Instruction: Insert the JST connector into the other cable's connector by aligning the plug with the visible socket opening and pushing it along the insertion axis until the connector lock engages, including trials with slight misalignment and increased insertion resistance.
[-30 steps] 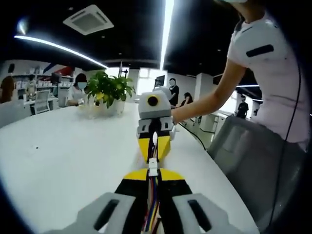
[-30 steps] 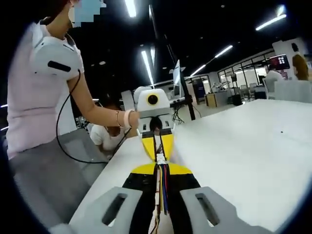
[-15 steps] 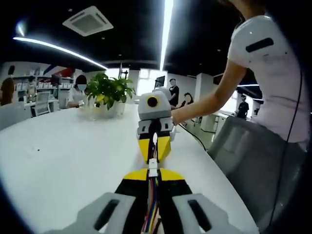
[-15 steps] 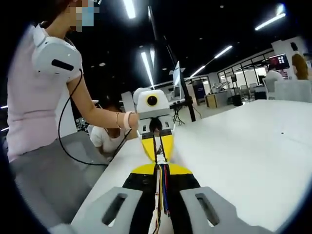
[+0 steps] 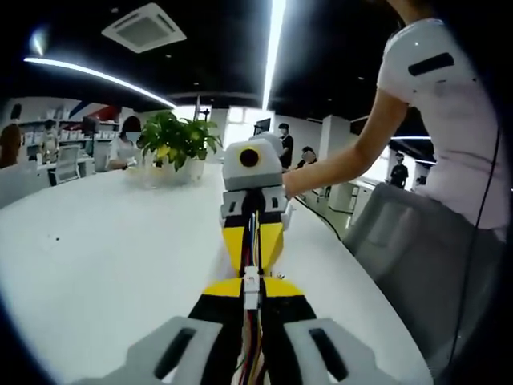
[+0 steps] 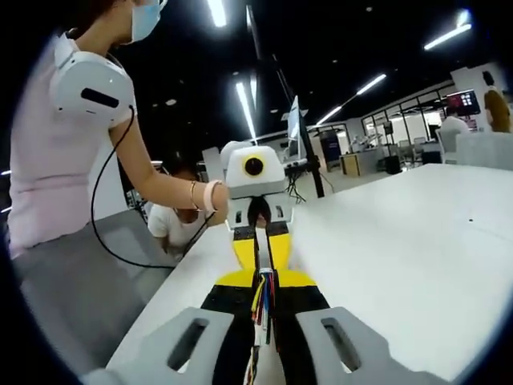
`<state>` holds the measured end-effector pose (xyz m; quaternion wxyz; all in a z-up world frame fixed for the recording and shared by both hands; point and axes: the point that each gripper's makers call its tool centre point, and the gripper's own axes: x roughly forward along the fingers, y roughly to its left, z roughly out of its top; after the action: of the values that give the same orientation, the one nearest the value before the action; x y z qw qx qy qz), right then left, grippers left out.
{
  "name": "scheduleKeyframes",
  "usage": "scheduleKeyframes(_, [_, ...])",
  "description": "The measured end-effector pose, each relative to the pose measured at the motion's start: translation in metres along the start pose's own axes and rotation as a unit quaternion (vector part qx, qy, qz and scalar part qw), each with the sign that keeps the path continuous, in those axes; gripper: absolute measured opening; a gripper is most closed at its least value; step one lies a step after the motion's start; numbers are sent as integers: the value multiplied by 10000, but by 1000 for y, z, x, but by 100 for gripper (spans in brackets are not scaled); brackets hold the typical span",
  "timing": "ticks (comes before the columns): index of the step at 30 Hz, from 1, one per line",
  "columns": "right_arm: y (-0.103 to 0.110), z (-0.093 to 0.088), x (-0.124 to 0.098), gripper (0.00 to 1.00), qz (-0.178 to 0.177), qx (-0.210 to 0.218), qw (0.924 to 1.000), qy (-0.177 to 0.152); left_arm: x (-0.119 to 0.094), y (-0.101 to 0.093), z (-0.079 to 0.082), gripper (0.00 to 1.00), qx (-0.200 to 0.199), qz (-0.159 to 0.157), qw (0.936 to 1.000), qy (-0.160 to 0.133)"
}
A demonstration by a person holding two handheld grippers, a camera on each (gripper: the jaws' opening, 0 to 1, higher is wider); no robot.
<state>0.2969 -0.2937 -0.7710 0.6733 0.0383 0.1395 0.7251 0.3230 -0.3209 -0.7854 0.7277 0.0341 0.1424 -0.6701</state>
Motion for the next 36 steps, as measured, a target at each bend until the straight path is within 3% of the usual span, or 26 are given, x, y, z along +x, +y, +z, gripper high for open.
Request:
scheduleKeyframes(11, [-9, 2, -5, 3, -66, -25, 9999, -86, -6, -1, 3, 0, 87, 96, 9999, 19])
scheduleKeyframes(36, [-14, -35, -14, 4, -218, 81, 9997, 118, 14, -7, -28, 0, 390, 53, 9967, 708])
